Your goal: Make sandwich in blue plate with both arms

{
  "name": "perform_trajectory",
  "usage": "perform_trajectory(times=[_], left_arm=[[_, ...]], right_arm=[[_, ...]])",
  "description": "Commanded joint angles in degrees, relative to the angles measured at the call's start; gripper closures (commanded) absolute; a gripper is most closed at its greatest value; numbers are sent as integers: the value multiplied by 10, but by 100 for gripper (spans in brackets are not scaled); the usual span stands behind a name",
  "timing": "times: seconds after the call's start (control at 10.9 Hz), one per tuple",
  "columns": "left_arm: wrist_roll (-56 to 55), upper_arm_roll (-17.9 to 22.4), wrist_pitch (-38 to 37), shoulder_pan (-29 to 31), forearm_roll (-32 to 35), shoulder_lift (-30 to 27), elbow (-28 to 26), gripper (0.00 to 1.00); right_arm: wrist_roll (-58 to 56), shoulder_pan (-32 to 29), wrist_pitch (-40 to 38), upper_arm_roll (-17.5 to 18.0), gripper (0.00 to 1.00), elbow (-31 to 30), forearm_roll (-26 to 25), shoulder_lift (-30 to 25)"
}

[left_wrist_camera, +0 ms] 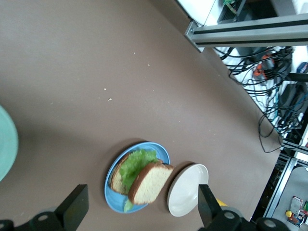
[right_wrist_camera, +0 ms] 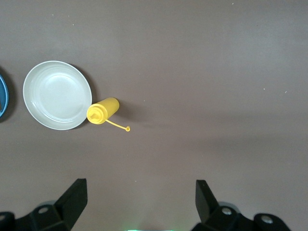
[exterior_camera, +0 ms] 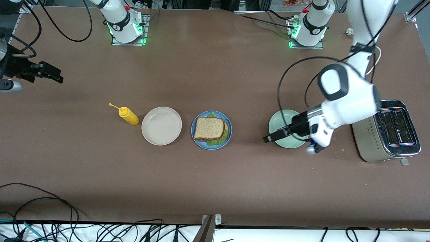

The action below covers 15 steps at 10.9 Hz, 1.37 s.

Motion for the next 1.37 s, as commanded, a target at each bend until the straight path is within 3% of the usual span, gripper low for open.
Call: perform_trajectory(times=[0.0, 0.18, 0.55, 0.92, 1.28], left_arm=[[6, -2, -14, -3, 99, -136, -106, 0], [5, -2, -64, 7, 234, -188, -111, 0], [5, 14, -205, 23, 372, -258, -83, 0], [6, 19, -336, 23, 478, -261, 6, 0], [6, 46, -403, 23, 514, -257, 53, 0]], right_arm=[[9, 1, -8, 1, 0, 14, -7, 5], [9, 1, -8, 1, 0, 14, -6, 5], [10, 0, -9, 1, 0, 13, -5, 5], [11, 0, -10, 1, 0, 13, -5, 5], [11, 0, -11, 1, 0, 13, -5, 5]])
